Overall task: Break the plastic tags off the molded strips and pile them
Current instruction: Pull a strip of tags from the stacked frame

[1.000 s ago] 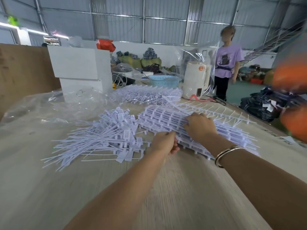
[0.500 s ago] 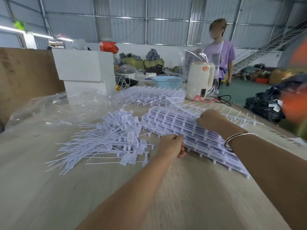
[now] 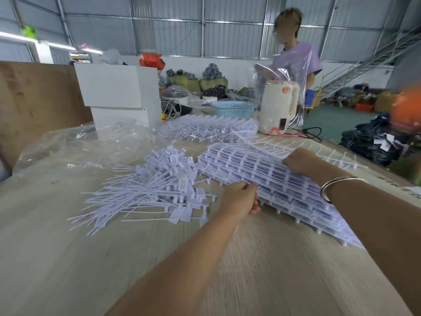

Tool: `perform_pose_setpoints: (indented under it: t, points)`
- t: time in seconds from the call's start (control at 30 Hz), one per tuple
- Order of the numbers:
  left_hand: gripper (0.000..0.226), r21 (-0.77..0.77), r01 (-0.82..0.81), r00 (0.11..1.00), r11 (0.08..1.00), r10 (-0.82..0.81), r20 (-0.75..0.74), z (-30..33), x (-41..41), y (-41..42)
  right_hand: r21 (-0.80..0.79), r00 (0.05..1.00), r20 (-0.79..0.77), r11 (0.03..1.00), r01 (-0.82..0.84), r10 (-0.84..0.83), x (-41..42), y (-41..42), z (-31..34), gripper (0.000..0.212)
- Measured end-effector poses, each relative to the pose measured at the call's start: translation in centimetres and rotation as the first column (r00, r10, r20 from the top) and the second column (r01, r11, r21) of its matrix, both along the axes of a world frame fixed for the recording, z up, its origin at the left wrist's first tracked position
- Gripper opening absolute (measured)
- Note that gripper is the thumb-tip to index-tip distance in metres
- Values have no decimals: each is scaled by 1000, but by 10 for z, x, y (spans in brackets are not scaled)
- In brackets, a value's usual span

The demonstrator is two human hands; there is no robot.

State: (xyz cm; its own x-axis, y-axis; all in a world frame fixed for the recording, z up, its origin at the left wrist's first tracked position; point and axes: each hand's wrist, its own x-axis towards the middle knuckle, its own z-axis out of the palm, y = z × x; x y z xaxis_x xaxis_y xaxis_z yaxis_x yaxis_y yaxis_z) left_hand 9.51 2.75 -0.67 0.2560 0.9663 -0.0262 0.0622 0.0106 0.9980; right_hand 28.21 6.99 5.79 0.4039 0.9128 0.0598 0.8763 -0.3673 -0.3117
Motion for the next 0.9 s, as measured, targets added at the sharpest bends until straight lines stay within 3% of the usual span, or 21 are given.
perform_pose_setpoints:
  t: [0.17, 0.3, 0.4, 0.5, 0.57, 0.63, 0.73, 0.8, 0.9]
  points:
    - [29, 0, 34, 998, 999, -34, 53, 1, -2, -3, 62, 973, 230, 998, -14, -1, 4, -4, 2, 31]
    - [29, 29, 105, 994, 994, -106, 18, 5, -6, -6, 99, 955, 297, 994, -48, 17, 7, -9, 7, 31]
    - [27, 219, 132, 991, 967, -129, -28, 12, 0, -8, 208, 947, 320, 976, -58, -12, 7, -9, 8, 25]
    - [14, 554, 113, 976, 825, 12, -217, 21, 13, 1, 202, 947, 316, 972, -121, 52, 2, -11, 11, 28]
    - [18, 695, 204, 891, 689, 163, -423, 24, 21, 15, 135, 933, 341, 976, -171, 116, -1, -12, 9, 32]
    - [29, 737, 300, 735, 606, 346, -583, 27, 26, 28, 87, 918, 373, 980, -179, 135, -3, -14, 8, 34]
    - [37, 795, 312, 622, 520, 521, -585, 34, 26, 39, 37, 891, 431, 984, -174, 141, -5, -16, 7, 36]
    - [41, 760, 386, 612, 522, 472, -635, 36, 25, 43, -10, 870, 461, 982, -191, 174, -8, -19, 8, 36]
    - [45, 638, 463, 597, 615, 316, -737, 33, 24, 45, 11, 917, 370, 986, -165, 150, -9, -19, 20, 34]
